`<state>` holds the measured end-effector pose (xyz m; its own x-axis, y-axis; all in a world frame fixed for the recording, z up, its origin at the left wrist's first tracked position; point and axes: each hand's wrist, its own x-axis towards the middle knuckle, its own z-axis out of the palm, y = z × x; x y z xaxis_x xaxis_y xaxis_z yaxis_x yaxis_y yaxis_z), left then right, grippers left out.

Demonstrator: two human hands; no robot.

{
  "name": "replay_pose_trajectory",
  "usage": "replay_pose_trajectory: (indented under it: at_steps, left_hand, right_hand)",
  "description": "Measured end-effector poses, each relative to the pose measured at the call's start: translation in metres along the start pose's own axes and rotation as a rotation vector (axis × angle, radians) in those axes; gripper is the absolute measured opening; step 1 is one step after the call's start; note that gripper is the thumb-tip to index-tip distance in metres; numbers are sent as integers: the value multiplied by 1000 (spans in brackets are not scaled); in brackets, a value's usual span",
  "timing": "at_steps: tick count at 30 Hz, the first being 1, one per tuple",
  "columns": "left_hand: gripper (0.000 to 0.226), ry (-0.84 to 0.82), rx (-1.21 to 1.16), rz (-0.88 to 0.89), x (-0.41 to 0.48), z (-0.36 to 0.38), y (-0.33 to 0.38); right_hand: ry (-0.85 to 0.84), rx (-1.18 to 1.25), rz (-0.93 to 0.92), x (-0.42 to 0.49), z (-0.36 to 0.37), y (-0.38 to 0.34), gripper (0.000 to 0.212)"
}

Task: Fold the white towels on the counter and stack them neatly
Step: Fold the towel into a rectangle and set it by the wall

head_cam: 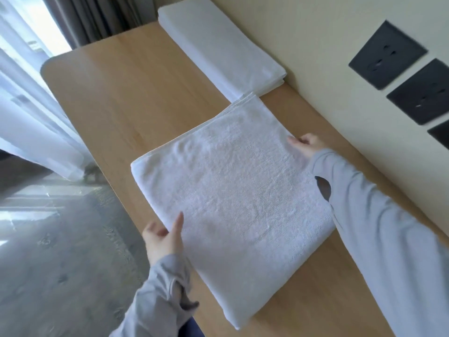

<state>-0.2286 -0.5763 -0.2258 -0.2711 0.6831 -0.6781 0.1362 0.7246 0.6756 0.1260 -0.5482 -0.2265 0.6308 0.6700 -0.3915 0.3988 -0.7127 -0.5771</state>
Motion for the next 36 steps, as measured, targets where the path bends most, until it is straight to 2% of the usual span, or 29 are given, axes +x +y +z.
replay_pose_trajectory:
  at_steps: [2, 4, 5, 7, 11, 13, 16, 19, 22, 24, 26, 28, 29, 30, 31, 33, 34, 36]
  left_hand:
    - [53, -68, 0, -2, -10, 4, -11]
    - [45, -58, -9, -5, -14, 10, -15]
    - [41, -46, -1, 2, -13, 12, -15]
    - [34, -25, 31, 61, -15, 15, -13]
    - [24, -51, 22, 321, -22, 10, -1]
    - [26, -109, 55, 443, -24, 7, 12]
    - [21, -300, 143, 564, -21, 10, 39]
    - [17, -547, 270, 624, -18, 36, 68]
    - [15, -749, 503, 692, -17, 87, 78]
    - [19, -851, 646, 663, -17, 121, 72]
    - [38, -839, 880, 689, -14, 148, 59]
    - [48, -656, 1063, 841, -17, 158, 45]
    - [55, -579, 1094, 959, -22, 156, 39]
    - [62, -543, 1117, 1127, -30, 151, 32]
    - [66, -561, 1154, 1328, -39, 143, 23]
    - [68, -729, 1257, 1630, -49, 121, 1]
    - [69, -824, 1332, 1694, -49, 109, -8]
    - [70, -924, 1441, 1738, -41, 92, -18]
  right_hand:
    - [-72, -2, 48, 1, -1, -1, 71]
    - [-134, -30, 104, 0, -4, -3, 86]
    - [-133, -60, 97, -2, -5, -4, 87]
    - [-70, -146, 13, -9, -10, -7, 79]
    - [46, -224, -133, -43, -33, 0, 47]
    - [123, -229, -115, -75, -48, 17, 46]
    - [266, -134, 26, -142, -63, 54, 53]
    - [422, 55, 239, -213, -66, 98, 48]
    - [602, 223, 495, -267, -48, 136, 71]
    - [647, 339, 620, -290, -27, 155, 72]
    - [715, 280, 633, -305, -7, 167, 58]
    - [877, 82, 610, -313, 9, 168, 49]
    - [943, -13, 559, -313, 17, 162, 53]
    - [947, -80, 460, -310, 26, 153, 58]
    - [876, -143, 343, -307, 37, 140, 59]
    - [607, -277, 124, -302, 63, 119, 58]
    - [492, -343, 73, -302, 74, 115, 59]
    - [376, -397, 80, -307, 83, 119, 60]
